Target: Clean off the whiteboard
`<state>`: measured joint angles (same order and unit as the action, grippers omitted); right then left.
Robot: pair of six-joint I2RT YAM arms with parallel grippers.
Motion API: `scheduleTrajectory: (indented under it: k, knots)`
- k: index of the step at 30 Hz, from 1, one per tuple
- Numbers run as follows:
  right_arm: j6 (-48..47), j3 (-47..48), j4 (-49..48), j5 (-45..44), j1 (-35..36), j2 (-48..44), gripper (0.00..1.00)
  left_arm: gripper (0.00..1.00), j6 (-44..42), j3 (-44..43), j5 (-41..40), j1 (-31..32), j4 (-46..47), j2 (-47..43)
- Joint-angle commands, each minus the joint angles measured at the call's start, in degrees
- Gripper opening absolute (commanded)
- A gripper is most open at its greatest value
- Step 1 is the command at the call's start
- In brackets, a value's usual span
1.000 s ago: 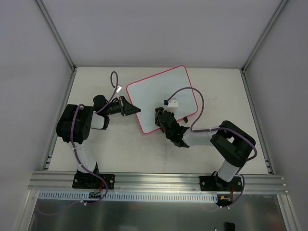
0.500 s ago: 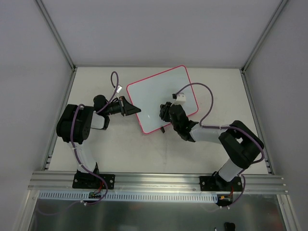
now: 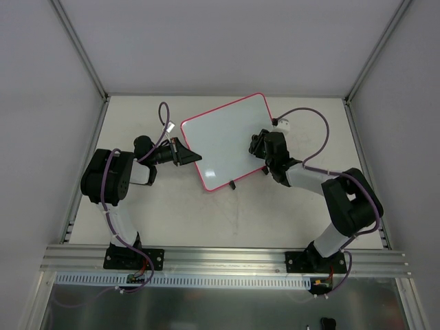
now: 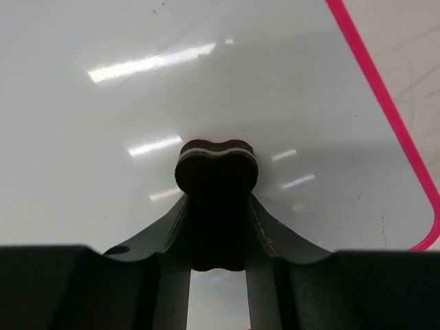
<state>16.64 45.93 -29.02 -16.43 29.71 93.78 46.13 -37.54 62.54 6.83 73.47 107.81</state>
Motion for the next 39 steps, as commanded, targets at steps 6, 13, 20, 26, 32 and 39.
scheduleTrajectory:
  k: [6, 13, 20, 26, 32, 39]
  knots:
    - [-1.44, 4.69, 2.3, 0.43, -4.49, 3.96, 0.0, 0.0, -2.45, 0.19, 3.99, 0.64, 22.86, -1.81]
    - [-2.32, 7.5, 3.18, 1.31, -5.46, 4.48, 0.0, 0.0, -2.45, 0.19, 3.99, 0.64, 22.86, -1.73]
    - [-3.99, 10.58, 5.02, 1.66, -6.42, 3.78, 0.0, 0.0, -2.53, 0.01, 3.9, 0.64, 22.86, -1.55]
    - [-3.82, 11.99, 6.34, 2.97, -6.69, 4.4, 0.0, 0.0, -2.36, 0.1, 3.9, 0.64, 22.77, -1.64]
    - [-1.62, 5.15, 2.74, 3.15, -5.29, 3.34, 0.0, 0.0, -2.36, 0.01, 3.9, 0.64, 22.86, -1.73]
    - [0.14, -1.19, -0.78, 1.49, -1.16, 2.55, 0.0, 0.0, -2.36, 0.01, 3.9, 0.64, 22.86, -1.73]
